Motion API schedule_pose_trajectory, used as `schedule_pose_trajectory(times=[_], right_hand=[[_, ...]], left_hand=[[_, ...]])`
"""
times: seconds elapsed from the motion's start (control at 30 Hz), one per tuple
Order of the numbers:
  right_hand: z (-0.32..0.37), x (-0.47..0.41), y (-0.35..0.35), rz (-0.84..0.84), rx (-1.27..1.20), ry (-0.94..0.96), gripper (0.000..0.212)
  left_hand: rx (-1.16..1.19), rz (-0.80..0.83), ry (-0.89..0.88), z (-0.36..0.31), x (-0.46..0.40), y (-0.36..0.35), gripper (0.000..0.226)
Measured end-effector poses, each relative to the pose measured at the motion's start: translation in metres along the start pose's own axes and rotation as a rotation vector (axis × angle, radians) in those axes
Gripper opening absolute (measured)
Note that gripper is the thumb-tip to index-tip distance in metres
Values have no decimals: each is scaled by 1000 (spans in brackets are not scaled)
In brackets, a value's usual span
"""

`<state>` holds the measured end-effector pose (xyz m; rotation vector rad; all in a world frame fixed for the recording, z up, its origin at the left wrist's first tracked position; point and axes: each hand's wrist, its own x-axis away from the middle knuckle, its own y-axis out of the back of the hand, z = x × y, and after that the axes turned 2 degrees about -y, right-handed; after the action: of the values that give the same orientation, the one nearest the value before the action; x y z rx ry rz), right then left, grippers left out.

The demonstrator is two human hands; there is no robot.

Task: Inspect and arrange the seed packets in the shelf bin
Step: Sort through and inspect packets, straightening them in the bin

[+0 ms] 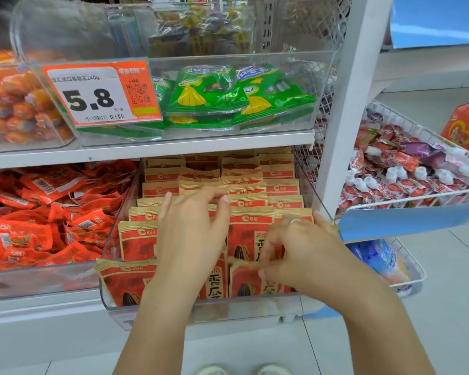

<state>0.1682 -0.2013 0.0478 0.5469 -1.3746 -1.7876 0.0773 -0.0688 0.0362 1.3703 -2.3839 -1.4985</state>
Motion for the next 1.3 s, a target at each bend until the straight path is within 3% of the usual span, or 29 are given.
schedule_pose_trajectory(times=[0.17, 0.27, 0.4, 0.47, 0.57, 0.67, 0.87, 1.0, 1.3], right_hand=[[-4, -13, -3, -164, -73, 17, 21], [-12, -11, -1, -264, -277, 48, 21], [-15, -9, -1, -438, -584, 108, 10], [-13, -9, -1, -515, -691, 148, 7], [-7, -7, 1, -639, -854, 182, 4], [-3, -4, 6, -743, -1015, 186, 18], [-5, -9, 6, -606, -1178, 120, 43], [-8, -12, 3, -485, -1125, 126, 38], [4, -11, 5, -377, -1285, 119, 33]], left_hand=[[97, 39, -4, 2, 2, 1, 21], [331, 132, 40, 0, 1, 7, 25], [579, 289, 99, -5, 3, 12, 50], [655, 370, 79, -4, 3, 11, 45], [577, 384, 32, 0, 2, 6, 45], [473, 358, 14, -2, 2, 0, 37], [556, 219, 3, -7, 4, 1, 28], [729, 69, 29, -6, 0, 6, 28], [1100, 108, 180, -5, -1, 15, 40]])
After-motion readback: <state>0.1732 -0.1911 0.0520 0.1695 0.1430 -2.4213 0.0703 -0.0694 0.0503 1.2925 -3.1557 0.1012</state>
